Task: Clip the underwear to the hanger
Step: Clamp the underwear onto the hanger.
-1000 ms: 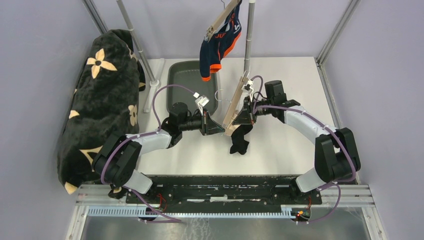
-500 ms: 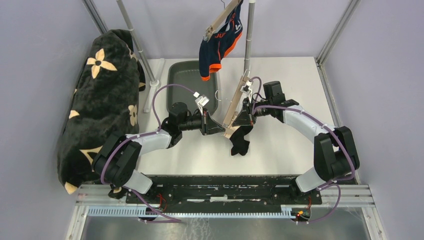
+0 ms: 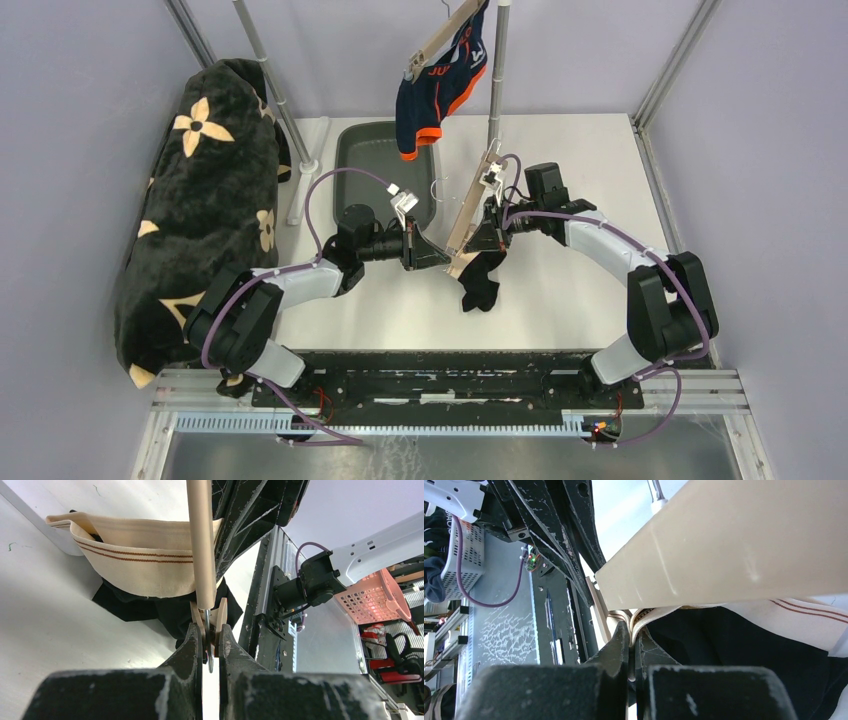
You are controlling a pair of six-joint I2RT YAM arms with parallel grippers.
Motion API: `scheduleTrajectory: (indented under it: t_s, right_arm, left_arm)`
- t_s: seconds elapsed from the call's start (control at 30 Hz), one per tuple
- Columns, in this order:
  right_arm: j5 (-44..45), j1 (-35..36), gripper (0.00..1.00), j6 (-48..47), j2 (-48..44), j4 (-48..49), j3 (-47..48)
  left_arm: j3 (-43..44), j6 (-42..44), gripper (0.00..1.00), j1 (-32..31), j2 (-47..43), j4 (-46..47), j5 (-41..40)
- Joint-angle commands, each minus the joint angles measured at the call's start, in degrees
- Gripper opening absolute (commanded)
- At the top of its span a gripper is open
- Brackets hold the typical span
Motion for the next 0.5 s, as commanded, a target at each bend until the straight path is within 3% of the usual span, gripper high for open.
scheduleTrajectory:
  t_s: [0.0, 0.47]
  right_arm:
    - [-0.43, 0.46, 0.01, -0.61, -1.13, 2.12, 2.34]
    - [-0.22, 1.32, 0.01, -1.08, -1.6, 0.95, 3.44]
  left_arm:
    - [2.55, 0.38, 0.03, -0.08, -0.45, 2.42, 0.87]
    - [4.21, 3.53, 0.03, -0.07, 1.32, -4.03, -1.83]
